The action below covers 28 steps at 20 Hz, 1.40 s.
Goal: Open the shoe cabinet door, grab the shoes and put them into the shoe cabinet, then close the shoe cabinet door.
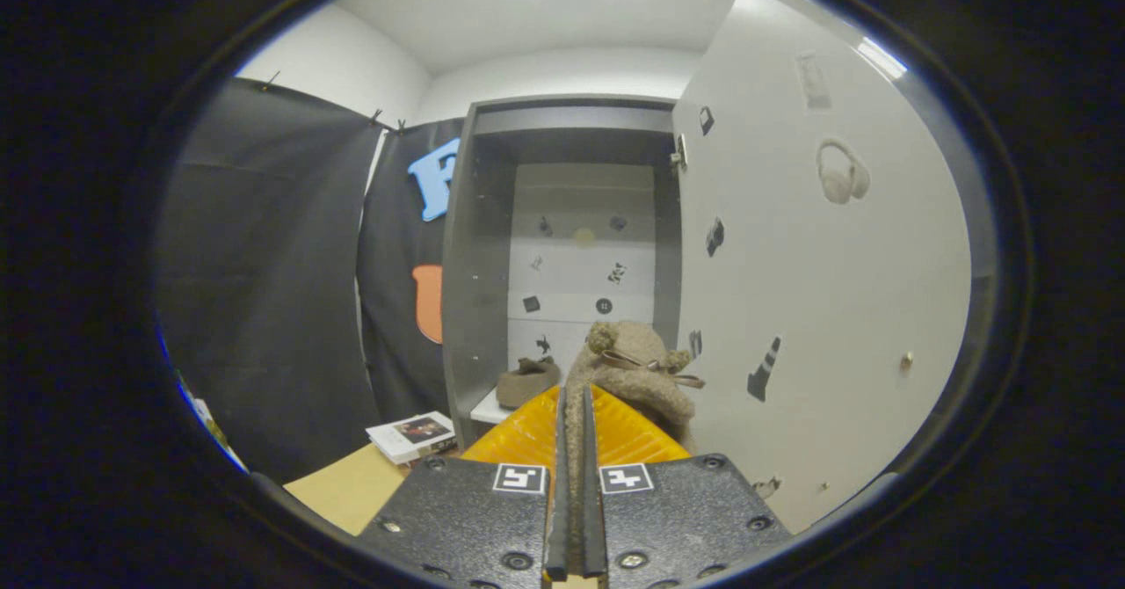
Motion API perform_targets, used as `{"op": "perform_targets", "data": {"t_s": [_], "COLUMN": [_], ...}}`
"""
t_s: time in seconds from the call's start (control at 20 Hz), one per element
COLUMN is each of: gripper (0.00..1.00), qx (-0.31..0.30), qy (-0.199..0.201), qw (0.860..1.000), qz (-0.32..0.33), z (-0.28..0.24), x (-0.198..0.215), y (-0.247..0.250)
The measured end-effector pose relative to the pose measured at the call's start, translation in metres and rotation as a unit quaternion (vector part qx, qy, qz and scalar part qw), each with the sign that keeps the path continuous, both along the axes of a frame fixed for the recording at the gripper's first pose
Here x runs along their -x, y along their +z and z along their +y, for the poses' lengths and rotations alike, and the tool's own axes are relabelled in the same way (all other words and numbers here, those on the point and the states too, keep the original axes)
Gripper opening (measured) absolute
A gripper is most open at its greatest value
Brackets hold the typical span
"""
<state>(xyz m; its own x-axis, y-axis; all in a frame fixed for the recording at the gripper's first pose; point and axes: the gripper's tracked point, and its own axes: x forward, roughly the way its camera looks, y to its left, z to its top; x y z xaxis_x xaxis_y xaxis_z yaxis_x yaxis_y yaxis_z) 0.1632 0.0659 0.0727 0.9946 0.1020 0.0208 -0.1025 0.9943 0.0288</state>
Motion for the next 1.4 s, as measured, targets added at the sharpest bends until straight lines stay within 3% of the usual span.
{"op": "perform_targets", "data": {"t_s": [0.2, 0.45, 0.7, 1.1, 1.4], "gripper": [0.09, 0.09, 0.09, 0.1, 0.11], "qx": [0.022, 0.035, 0.061, 0.073, 0.12], "qy": [-0.046, -0.063, -0.113, -0.108, -0.065], "qw": [0.999, 0.997, 0.992, 0.991, 0.99], "qz": [-0.011, -0.009, -0.018, 0.021, 0.044], "z": [-0.01, -0.014, -0.029, -0.023, -0.014], "x": [-0.045, -0.114, -0.182, -0.28, -0.334], "y": [0.02, 0.025, 0.018, -0.038, -0.08]}}
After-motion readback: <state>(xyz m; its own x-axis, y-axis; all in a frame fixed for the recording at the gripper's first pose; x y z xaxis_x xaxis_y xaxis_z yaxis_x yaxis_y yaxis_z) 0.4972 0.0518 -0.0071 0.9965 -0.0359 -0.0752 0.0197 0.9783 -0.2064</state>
